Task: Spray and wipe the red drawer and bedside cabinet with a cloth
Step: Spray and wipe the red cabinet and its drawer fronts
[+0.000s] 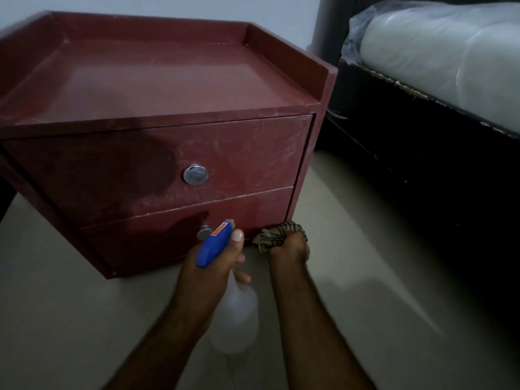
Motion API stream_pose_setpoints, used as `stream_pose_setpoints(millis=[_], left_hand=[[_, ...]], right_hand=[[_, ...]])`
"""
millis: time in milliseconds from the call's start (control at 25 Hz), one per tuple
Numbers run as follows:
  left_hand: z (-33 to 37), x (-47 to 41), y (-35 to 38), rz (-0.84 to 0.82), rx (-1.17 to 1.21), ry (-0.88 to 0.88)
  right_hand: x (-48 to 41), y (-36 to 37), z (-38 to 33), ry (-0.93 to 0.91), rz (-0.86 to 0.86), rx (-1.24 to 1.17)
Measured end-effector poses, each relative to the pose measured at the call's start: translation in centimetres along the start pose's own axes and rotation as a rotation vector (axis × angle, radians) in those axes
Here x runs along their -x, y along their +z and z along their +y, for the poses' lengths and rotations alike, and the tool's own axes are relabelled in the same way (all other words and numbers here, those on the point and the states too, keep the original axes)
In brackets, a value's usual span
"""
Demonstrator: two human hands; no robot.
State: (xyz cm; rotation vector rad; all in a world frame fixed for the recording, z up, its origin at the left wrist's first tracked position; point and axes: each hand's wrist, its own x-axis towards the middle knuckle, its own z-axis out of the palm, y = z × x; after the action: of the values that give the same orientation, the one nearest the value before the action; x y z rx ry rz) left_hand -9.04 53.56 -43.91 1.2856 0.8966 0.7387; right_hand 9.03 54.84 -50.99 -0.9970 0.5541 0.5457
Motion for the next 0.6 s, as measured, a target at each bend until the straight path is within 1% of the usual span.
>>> stream_pose_setpoints(millis=[120, 280, 400, 600], left_hand=[[-0.3, -0.1, -0.4, 0.026, -0.025, 0.007], [-0.4, -0.3, -0.7, 0.018, -0.004, 0.037], [-0.2, -0.5, -0.7, 0.011, 0.016, 0.057], [0.1, -1.1, -0.7, -0.006, 0.04, 0.093]], right_hand=[[0.1, 0.5, -0.2, -0.03, 0.029, -0.025], [0.4, 1.1, -0.7, -0.034, 0.029, -0.059], [1.0, 1.9, -1.5, -0.057, -0.018, -0.105], [2.1, 2.9, -2.6, -0.017, -0.11, -0.106]])
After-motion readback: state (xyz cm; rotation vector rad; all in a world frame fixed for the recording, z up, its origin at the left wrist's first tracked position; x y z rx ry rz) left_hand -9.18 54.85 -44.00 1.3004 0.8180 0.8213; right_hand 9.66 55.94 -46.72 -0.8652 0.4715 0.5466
